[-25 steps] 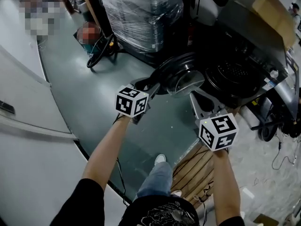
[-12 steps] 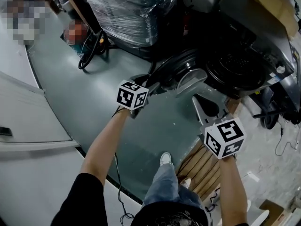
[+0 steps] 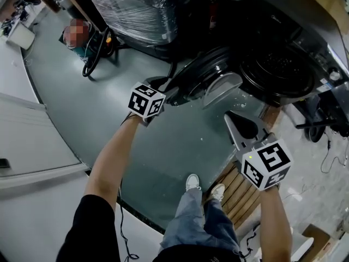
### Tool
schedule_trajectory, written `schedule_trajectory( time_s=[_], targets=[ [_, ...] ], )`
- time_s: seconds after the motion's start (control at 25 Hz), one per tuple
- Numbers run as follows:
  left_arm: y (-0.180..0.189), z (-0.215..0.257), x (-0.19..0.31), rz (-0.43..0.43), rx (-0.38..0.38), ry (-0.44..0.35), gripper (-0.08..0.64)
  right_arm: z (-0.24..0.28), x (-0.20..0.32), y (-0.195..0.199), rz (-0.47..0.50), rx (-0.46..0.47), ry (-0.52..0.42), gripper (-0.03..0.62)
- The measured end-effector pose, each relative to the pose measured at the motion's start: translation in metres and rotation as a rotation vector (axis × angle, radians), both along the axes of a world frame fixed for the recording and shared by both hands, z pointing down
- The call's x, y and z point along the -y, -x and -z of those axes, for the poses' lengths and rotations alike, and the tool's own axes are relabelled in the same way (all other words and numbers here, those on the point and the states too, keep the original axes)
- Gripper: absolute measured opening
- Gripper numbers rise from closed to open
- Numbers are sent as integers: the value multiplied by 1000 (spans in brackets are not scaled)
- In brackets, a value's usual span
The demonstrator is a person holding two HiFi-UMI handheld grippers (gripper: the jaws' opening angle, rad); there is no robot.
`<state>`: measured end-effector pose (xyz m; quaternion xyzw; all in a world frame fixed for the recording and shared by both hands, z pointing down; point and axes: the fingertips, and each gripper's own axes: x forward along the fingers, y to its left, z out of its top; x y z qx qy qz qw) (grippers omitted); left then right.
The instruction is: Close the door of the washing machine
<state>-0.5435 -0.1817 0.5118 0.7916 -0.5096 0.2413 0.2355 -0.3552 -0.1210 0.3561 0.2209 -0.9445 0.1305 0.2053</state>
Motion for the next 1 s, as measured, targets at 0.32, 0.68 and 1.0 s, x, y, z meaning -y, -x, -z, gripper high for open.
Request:
schedule_trajectory(
  time_s=[0.32, 0.68, 1.0],
  targets=[
    [1, -29, 11, -78, 23, 25, 217, -29, 4, -4, -28, 4, 50, 21],
    [1, -36, 16, -114, 106, 55, 105, -47, 3, -19, -81, -8, 114, 21],
    [-23, -37, -1, -122, 84, 109, 92, -57, -13, -43, -118, -16, 134, 21]
  ],
)
